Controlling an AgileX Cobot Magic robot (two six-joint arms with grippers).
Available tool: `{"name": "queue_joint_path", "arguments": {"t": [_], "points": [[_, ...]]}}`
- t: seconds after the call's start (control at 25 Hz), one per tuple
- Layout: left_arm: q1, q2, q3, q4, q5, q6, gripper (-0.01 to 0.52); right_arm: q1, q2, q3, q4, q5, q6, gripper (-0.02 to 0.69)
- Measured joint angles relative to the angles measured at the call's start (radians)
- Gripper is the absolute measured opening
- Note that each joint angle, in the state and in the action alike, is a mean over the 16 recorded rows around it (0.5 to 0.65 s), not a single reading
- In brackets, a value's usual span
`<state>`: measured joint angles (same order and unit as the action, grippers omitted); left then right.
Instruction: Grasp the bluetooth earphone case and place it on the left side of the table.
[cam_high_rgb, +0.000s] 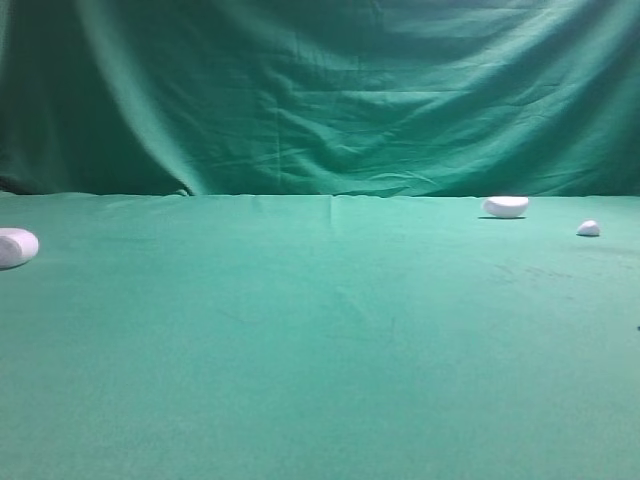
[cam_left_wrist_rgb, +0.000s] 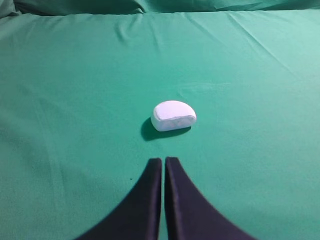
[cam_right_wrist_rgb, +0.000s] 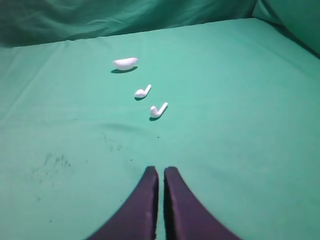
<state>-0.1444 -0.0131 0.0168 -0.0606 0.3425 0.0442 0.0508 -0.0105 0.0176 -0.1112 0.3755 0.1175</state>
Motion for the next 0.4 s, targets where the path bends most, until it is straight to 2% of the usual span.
{"name": "queue_joint_path", "arguments": {"t": [0.4], "points": [[0.000,0.000,0.000,0.000,0.000,0.000,0.000,-0.001,-0.001,0.010,0.009,0.000,0.006,0.000]]}}
